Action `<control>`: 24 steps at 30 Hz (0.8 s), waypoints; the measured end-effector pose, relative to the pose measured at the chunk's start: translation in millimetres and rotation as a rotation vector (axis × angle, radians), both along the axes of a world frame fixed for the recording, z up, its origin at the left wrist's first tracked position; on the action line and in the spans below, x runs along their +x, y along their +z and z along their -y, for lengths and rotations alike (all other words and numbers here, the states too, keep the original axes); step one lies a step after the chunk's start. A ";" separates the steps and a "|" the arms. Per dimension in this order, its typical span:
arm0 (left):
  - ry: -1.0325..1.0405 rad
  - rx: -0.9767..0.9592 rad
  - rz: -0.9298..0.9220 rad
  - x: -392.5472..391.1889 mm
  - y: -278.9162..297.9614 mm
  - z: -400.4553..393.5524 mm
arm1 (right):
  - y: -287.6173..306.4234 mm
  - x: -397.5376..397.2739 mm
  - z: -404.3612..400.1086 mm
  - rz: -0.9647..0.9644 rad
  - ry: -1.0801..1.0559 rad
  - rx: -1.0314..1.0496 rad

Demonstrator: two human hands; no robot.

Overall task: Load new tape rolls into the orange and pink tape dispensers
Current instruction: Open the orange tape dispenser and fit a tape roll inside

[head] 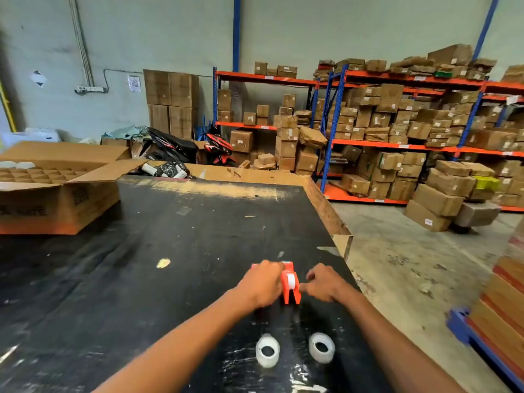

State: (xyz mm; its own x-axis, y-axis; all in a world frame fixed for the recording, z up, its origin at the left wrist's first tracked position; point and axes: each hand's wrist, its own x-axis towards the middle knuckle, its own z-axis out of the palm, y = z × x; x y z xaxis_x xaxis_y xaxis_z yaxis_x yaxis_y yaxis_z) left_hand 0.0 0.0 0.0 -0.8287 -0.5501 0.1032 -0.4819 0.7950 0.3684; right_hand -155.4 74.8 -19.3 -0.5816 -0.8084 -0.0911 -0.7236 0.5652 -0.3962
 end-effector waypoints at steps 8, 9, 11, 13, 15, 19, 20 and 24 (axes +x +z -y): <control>0.050 0.188 0.012 -30.4 -14.7 -12.1 | -37.2 7.1 -2.1 0.058 -0.040 -0.190; 0.071 0.238 -0.030 -32.2 -18.2 -11.0 | -39.0 7.6 -2.4 0.070 -0.059 -0.241; 0.135 0.377 -0.152 -34.5 -20.4 -11.7 | -37.8 8.7 -5.1 0.078 -0.080 -0.355; 0.220 0.537 -0.338 -36.3 -18.1 -13.7 | -30.0 11.6 -10.8 0.051 -0.058 -0.444; 0.302 0.682 -0.494 -37.5 -10.6 -15.8 | -21.0 16.3 -19.0 -0.013 0.005 -0.507; 0.361 0.950 -0.657 -38.9 -4.6 -8.9 | -6.9 26.9 -33.0 -0.130 0.152 -0.597; 0.363 0.959 -0.666 -38.3 -6.3 -5.8 | -2.3 29.5 -34.7 -0.072 0.157 -0.628; 0.271 0.879 -0.715 -28.7 -2.3 -10.1 | 17.3 37.4 -32.6 0.324 0.063 -0.746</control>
